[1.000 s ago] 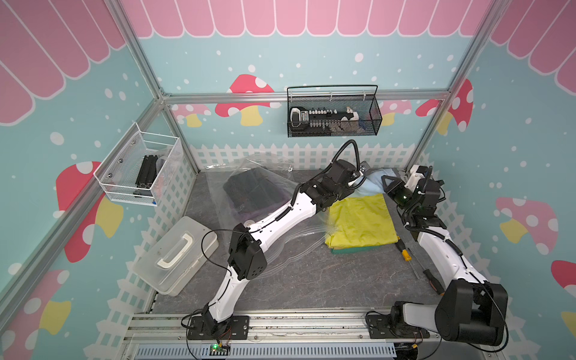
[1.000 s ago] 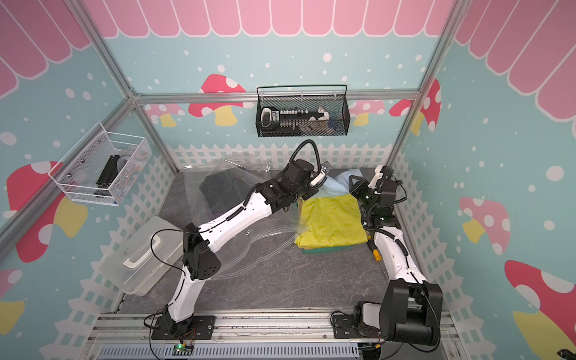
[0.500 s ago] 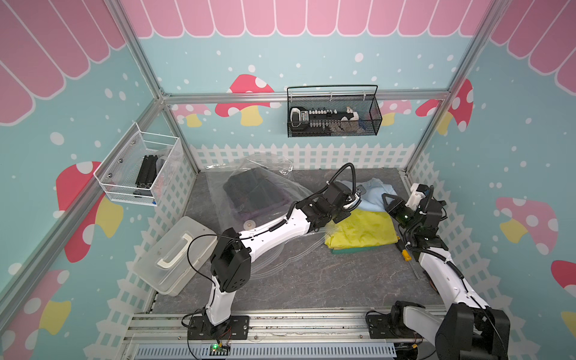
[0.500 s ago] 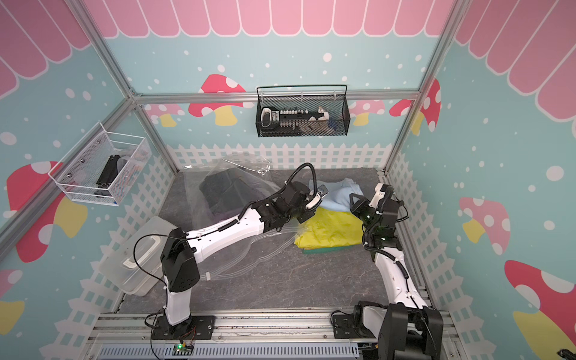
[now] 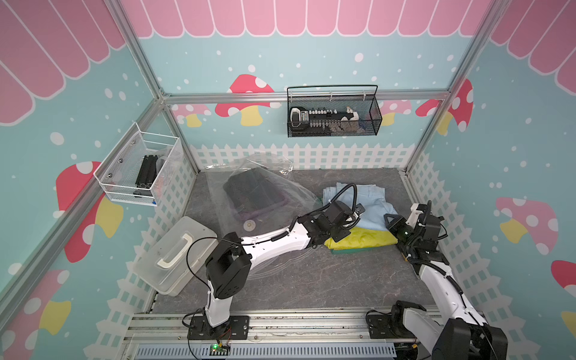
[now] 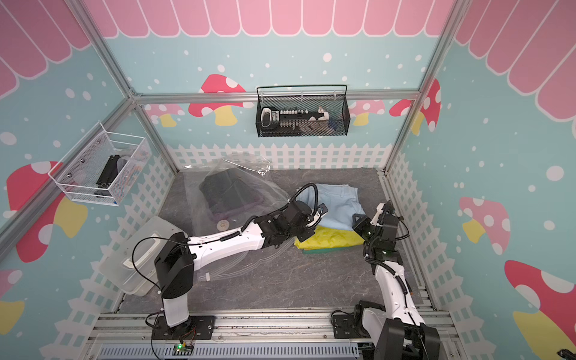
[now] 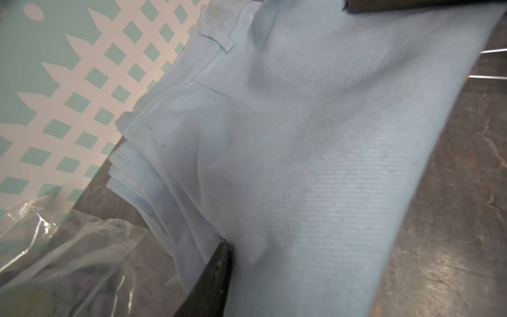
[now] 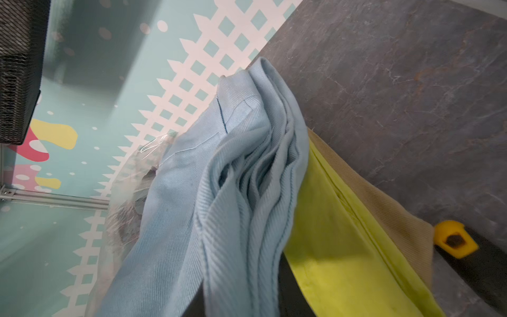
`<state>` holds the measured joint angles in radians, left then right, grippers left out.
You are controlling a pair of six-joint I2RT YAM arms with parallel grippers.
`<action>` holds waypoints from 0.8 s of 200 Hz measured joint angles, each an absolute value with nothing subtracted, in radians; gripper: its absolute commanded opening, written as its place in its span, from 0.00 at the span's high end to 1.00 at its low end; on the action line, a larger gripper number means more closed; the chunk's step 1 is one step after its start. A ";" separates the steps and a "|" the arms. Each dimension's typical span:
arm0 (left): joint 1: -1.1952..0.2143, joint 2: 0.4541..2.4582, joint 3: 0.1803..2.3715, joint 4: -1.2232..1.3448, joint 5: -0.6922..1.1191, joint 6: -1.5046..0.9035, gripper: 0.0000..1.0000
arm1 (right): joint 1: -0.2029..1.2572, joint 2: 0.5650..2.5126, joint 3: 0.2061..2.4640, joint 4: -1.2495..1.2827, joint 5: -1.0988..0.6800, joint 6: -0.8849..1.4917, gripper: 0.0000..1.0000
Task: Take the trousers out of the vacuum bag
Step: Place the trousers at the center of the board.
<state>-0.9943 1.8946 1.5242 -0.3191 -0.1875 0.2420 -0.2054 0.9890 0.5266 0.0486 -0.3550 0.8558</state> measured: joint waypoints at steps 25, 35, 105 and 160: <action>-1.014 1.839 1.457 -0.316 -0.179 0.204 0.55 | -0.218 0.976 0.513 0.004 -0.349 0.851 0.66; -1.023 1.818 1.428 -0.313 -0.178 0.188 0.55 | -0.224 0.969 0.511 -0.025 -0.348 0.843 0.60; -1.038 1.628 1.249 -0.343 -0.117 0.028 0.38 | -0.287 0.877 0.533 -0.260 -0.282 0.774 0.27; -1.038 1.411 1.171 -0.374 -0.078 -0.102 0.01 | -0.295 0.821 0.688 -0.441 -0.194 0.652 0.18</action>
